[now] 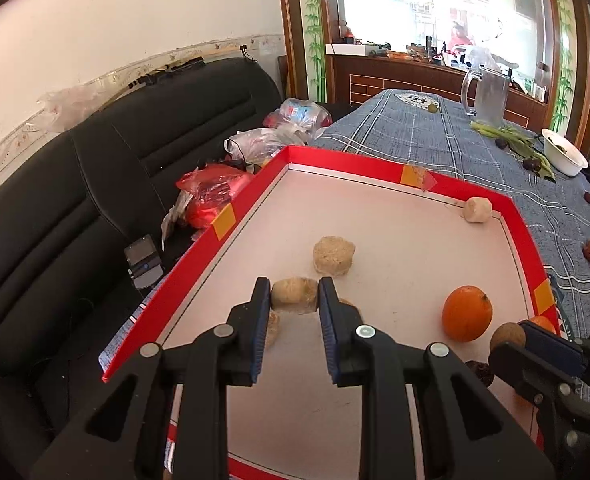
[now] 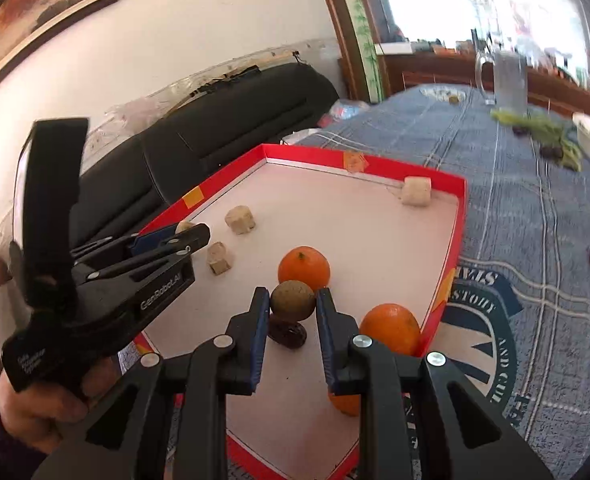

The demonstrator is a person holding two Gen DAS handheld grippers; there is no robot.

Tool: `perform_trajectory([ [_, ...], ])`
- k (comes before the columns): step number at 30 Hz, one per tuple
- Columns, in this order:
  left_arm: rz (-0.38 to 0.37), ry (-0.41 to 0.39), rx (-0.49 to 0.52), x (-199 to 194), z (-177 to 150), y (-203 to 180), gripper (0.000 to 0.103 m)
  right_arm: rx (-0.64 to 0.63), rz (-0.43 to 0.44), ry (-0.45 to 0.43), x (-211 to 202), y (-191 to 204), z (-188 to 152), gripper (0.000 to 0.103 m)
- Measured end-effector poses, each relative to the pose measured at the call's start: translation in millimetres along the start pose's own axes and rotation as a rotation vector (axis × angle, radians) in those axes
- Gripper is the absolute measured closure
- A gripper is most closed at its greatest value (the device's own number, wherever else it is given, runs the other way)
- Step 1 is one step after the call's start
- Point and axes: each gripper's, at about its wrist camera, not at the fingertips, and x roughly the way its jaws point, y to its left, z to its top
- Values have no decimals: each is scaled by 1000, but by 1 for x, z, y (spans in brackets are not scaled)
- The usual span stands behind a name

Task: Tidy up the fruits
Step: 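Carry the beige pastry and brown fruit into the red tray and open both tools, then grasp a beige round pastry with the right tool while the left moves toward the red dates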

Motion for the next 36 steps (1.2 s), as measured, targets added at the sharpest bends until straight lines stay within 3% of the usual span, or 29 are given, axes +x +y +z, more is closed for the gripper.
perform_trajectory([
  [8,29,5,9,2,0,-6,76,43,30,21,4,-8,1,80],
  [10,34,7,9,1,0,-7,70,44,28,16,3,-8,0,79],
  [12,41,0,7,0,0,-9,55,44,35,12,1,-8,0,77],
  [19,53,-8,-2,-5,1,-9,43,47,24,-36,-8,-8,-1,69],
  [27,48,-37,15,-21,2,-17,29,68,17,-103,-26,-17,-1,68],
  [32,33,-46,52,-29,3,-28,28,118,16,-125,-53,-42,0,68],
  [36,11,-50,76,-35,3,-41,28,158,-51,-180,-93,-79,6,68],
])
